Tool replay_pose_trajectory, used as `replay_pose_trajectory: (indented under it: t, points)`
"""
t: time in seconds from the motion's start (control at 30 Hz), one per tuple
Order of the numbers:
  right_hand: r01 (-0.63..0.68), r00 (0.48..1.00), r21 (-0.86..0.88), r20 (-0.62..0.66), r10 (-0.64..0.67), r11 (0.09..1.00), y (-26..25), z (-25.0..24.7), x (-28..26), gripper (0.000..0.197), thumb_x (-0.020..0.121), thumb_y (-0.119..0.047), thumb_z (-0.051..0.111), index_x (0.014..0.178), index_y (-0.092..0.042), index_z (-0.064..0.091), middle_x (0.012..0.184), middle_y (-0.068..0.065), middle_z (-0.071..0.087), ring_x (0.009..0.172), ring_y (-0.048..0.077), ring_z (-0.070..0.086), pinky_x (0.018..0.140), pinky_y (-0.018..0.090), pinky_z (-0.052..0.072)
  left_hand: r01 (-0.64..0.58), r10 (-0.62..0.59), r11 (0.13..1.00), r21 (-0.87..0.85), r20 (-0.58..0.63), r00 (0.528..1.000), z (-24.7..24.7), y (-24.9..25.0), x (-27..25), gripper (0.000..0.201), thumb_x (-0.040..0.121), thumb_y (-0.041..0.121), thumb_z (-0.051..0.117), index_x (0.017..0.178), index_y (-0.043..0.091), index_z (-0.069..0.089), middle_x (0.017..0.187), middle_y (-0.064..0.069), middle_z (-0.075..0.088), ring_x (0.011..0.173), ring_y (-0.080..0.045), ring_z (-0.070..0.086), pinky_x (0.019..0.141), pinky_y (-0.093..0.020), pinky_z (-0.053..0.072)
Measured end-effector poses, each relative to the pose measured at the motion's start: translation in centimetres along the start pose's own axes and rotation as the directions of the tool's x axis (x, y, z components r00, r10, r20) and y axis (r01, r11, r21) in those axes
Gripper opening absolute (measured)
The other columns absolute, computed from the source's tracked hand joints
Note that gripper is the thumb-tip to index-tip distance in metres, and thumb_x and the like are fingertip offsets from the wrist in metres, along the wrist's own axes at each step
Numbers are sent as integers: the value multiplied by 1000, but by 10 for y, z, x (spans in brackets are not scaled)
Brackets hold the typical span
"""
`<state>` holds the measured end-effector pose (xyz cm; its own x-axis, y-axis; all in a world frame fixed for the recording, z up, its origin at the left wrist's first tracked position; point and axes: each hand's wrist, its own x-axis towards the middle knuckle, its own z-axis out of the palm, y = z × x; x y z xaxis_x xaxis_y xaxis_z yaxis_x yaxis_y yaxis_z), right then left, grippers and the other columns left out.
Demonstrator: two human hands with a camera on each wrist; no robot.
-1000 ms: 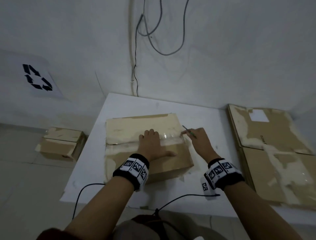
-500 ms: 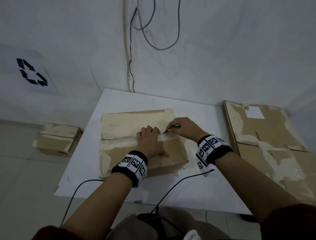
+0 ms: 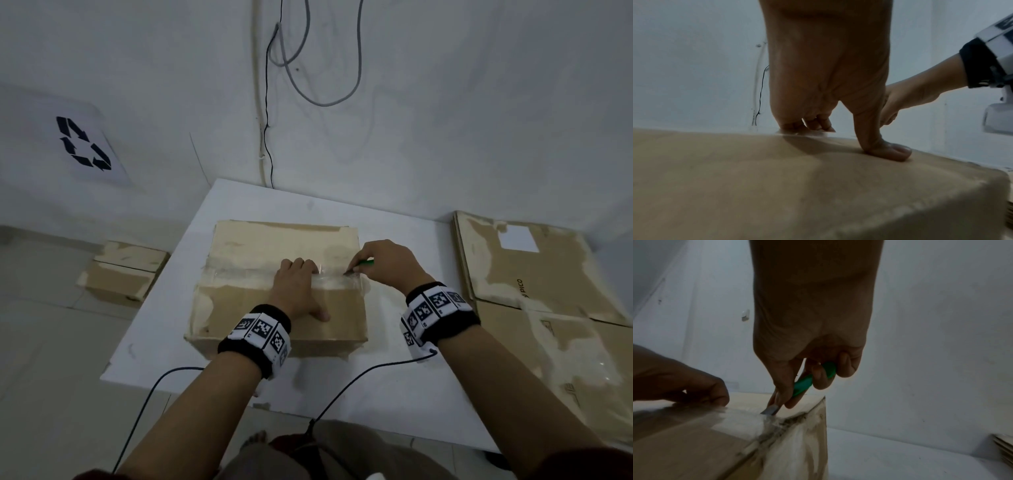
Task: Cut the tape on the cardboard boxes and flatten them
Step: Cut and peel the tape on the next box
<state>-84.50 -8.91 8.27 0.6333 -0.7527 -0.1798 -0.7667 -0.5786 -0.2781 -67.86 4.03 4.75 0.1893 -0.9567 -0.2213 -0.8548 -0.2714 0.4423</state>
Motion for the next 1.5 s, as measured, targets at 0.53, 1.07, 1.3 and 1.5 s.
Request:
replay_pose_trajectory:
  t: [0.53,1.07,1.3,1.5]
  points:
    - [7,995,326,-101,27,945,42,14,-14,24,82,-22,71,72,-43,70,89,-20,70,93,2,61,83,29,51,102,-104,993,-59,-41,994,27,35,15,81,56,69,76,121,28,50,119,0,40,114,-26,35,101,-39,22]
    - [58,998,370,10,-66,927,35,21,0,16,80,-23,71,78,-38,75,90,-20,70,93,1,62,86,28,49,-23,-17,980,-198,-199,980,41,29,13,71,54,58,83,110,26,54,103,16,41,106,-16,37,82,-27,14]
    - [-34,994,639,-61,95,768,57,37,-19,15,82,-9,72,85,-22,80,78,-10,73,77,0,63,75,19,46,-45,-2,979,-197,-232,973,44,27,14,70,53,58,83,109,26,55,106,15,46,107,-17,38,81,-27,14]
    - [-194,971,804,76,226,562,47,50,-48,16,89,-6,65,100,-9,77,85,-2,71,58,-6,57,45,17,32,-52,1,980,-191,-257,966,43,27,14,70,54,58,83,109,26,54,105,17,43,104,-15,36,80,-26,13]
